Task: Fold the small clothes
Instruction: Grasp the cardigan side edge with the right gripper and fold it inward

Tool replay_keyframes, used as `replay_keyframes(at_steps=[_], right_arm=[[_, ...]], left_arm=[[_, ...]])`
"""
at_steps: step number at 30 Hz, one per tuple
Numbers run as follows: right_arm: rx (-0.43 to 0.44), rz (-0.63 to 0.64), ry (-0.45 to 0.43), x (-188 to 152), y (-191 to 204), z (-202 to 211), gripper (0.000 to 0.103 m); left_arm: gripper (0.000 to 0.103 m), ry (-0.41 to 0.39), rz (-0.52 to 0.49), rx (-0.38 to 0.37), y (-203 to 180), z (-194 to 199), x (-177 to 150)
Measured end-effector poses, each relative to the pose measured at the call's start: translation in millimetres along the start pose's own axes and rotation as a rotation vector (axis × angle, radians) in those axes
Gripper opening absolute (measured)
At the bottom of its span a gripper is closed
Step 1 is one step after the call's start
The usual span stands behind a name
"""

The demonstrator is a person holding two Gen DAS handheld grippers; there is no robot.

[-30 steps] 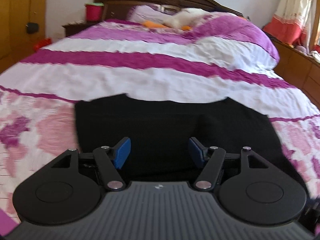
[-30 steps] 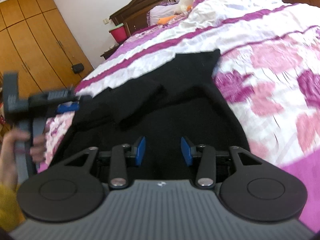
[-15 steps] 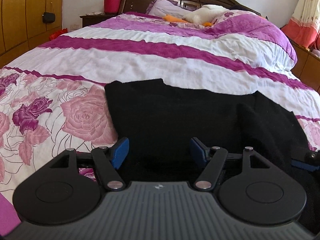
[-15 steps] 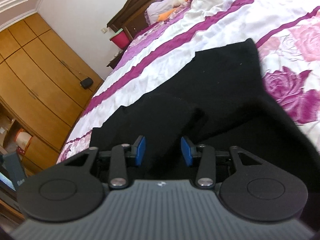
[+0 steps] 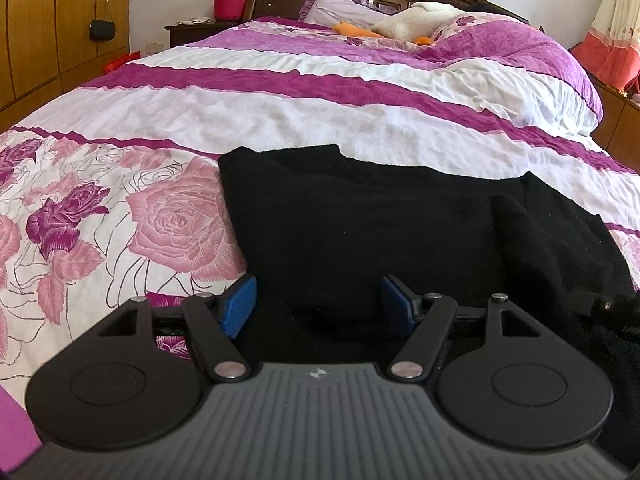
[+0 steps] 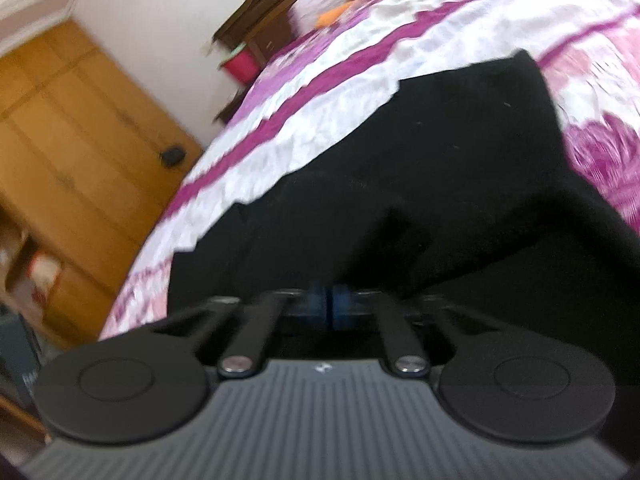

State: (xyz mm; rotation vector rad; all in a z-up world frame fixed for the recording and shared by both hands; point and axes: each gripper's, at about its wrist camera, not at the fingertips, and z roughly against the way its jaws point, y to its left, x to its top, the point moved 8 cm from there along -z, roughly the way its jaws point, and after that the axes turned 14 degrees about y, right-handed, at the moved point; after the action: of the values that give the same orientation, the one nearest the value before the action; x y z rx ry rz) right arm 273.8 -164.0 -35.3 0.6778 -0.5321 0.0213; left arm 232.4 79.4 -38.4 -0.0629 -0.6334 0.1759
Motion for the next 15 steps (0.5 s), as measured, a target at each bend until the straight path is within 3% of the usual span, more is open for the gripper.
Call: replay_keyframes(at_steps=[3, 8, 13, 15], right_arm=[[-0.039, 0.09, -0.024, 20.8, 7.6, 18.6, 0.006], [-0.202, 0.217, -0.068, 61.7, 13.1, 47.2, 0.006], [-0.485, 0.376, 0.017, 66.7, -13.2, 23.6, 0.009], [-0.514, 0.372, 0.042, 62.1, -25.6, 16.0, 0.012]], left_arm=[[0.074, -0.002, -0.009, -0.002, -1.2, 3.1, 0.6], [0.074, 0.01, -0.006, -0.019, -0.9, 3.6, -0.4], [0.074, 0.019, -0.041, -0.005, -3.3, 0.4, -2.5], [0.074, 0.019, -0.045, -0.004, -3.0, 0.6, -2.9]])
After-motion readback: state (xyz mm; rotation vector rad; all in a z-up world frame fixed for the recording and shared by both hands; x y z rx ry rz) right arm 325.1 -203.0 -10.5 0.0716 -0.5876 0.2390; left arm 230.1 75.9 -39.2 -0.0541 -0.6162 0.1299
